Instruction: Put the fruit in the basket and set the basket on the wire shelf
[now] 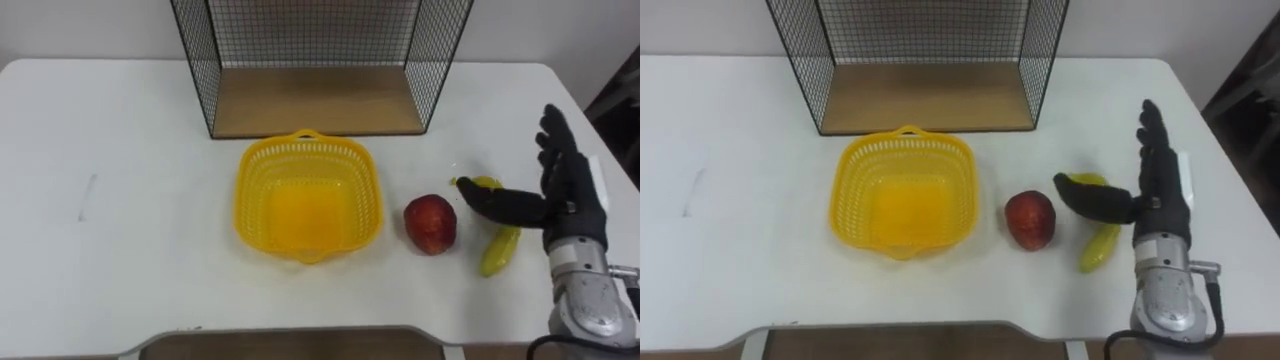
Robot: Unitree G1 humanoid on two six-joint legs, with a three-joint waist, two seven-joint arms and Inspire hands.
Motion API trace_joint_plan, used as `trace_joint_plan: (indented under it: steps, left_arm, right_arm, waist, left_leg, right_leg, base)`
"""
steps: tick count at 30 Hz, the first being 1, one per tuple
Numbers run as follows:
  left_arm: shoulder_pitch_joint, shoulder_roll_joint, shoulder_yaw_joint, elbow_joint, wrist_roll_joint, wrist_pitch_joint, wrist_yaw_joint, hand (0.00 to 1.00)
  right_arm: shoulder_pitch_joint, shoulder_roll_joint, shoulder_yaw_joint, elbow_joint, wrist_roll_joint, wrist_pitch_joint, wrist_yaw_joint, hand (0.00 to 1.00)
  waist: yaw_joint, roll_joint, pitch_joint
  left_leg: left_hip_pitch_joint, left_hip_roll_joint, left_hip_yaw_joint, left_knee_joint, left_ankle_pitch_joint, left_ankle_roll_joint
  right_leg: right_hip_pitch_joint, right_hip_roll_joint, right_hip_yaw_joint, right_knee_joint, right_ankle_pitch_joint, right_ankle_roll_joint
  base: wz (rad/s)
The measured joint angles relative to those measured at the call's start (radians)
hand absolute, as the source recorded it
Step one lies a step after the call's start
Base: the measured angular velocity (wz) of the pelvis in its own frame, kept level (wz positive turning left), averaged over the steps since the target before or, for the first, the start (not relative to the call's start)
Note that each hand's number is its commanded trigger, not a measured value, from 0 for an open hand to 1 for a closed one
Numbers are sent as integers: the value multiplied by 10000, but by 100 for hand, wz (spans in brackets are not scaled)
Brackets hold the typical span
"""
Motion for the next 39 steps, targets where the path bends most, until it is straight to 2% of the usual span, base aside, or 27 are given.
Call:
trace_joint_plan:
  steps: [10, 24, 28, 39]
  left_arm:
    - [-187, 85, -397, -3, -5, -2, 21, 0]
    - [-131, 122, -610, -7, -4, 1, 119, 0]
    - [-65, 122, -610, -1, 1, 1, 120, 0]
    - [-28, 121, -611, 262, 23, 4, 90, 0]
  right_arm:
    - [44, 3, 1007, 383, 25, -1, 761, 0]
    - [65, 32, 1012, 668, 58, -20, 1339, 0]
    - [71, 261, 1012, 733, 47, -18, 1351, 0]
    - [70, 537, 1008, 955, 54, -53, 1392, 0]
  waist:
    - [101, -96, -70]
    - [116, -41, -33]
    - [125, -43, -31]
    - [142, -48, -31]
  left_leg:
    - [58, 3, 20, 18, 1, 1]
    - [129, 4, 27, 15, -3, 6]
    - [192, 5, 45, 12, -9, 15]
    - [207, 5, 46, 54, -26, 42]
  right_leg:
    - [73, 4, 17, 10, 17, 5]
    - [184, 7, 50, 1, 33, 7]
    - [220, 13, 109, 1, 45, 10]
    - [243, 13, 161, -2, 93, 24]
  base:
    - [0]
    - [0]
    - [-2]
    - [0]
